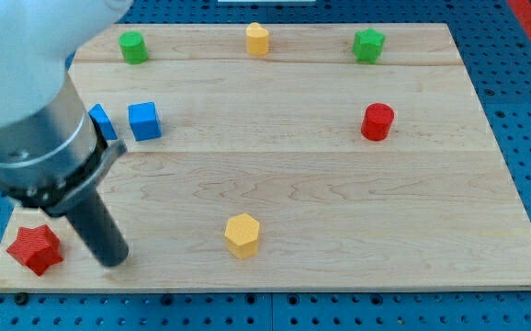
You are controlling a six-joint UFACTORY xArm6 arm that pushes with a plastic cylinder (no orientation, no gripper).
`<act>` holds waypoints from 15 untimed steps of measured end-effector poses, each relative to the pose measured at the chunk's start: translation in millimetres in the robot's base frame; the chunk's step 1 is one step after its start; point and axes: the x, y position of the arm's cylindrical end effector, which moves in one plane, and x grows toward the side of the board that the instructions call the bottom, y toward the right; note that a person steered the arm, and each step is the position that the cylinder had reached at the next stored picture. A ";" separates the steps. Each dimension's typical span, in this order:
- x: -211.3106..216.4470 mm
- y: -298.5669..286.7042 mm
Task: Move red star into blue triangle
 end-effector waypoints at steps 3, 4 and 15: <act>13.7 -31.6; 13.4 -85.8; -92.2 -63.7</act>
